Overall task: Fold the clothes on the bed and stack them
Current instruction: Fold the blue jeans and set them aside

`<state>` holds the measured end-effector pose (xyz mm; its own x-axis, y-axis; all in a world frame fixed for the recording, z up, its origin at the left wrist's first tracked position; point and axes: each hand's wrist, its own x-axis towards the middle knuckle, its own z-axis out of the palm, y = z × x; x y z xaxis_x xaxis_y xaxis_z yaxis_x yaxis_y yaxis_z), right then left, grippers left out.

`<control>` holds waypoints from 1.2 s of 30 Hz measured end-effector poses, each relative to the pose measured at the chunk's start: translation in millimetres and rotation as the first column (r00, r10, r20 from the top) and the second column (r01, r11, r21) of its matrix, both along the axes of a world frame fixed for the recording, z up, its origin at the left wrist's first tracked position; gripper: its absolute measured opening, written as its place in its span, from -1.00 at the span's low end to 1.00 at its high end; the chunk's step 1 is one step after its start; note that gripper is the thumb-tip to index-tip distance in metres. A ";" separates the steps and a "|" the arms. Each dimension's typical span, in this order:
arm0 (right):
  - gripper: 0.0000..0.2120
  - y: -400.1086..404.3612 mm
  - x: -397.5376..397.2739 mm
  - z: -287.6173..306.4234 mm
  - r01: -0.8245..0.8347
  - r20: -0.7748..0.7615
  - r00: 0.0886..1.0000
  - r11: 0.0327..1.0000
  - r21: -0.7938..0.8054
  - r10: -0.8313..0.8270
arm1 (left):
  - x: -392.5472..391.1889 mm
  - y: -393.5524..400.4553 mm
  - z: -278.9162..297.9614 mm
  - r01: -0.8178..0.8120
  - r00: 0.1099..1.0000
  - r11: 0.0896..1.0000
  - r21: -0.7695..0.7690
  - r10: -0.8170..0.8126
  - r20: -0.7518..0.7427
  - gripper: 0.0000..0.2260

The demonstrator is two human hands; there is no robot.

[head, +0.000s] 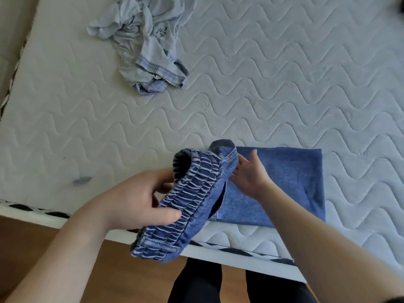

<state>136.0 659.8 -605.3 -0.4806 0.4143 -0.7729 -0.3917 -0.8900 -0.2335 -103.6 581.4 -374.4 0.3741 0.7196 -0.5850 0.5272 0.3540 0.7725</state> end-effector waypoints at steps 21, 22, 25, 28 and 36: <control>-0.37 -7.9 215.8 13.6 0.068 0.238 0.966 0.989 0.129 -0.098 | 296.3 73.1 -180.9 0.051 0.868 0.999 -0.019 -0.054 -0.493 -0.52; -0.40 -9.2 218.0 12.9 0.046 0.269 0.959 0.987 0.153 -0.086 | 295.3 71.5 -186.0 0.043 0.893 0.999 -0.031 -0.052 -0.447 -0.57; -0.59 -15.5 218.6 12.4 -0.094 0.422 0.906 0.965 0.244 -0.019 | 276.1 67.4 -193.6 0.043 0.964 0.997 -0.067 -0.059 -0.259 -0.67; -0.38 -26.0 210.4 7.6 -0.314 0.621 0.783 0.888 0.335 0.043 | 240.5 72.4 -194.9 0.053 0.977 0.987 0.149 -0.021 -0.211 -0.70; -0.18 -33.8 200.9 -0.4 -0.477 0.816 0.578 0.813 0.334 0.004 | 157.2 127.6 -216.6 0.440 0.755 0.864 0.243 -0.210 -0.621 -0.42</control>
<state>336.9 625.9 -605.7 0.0364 0.7848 -0.6187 0.3525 -0.5894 -0.7269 53.6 709.0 -591.1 0.3152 0.8108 -0.4931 0.9292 -0.1580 0.3342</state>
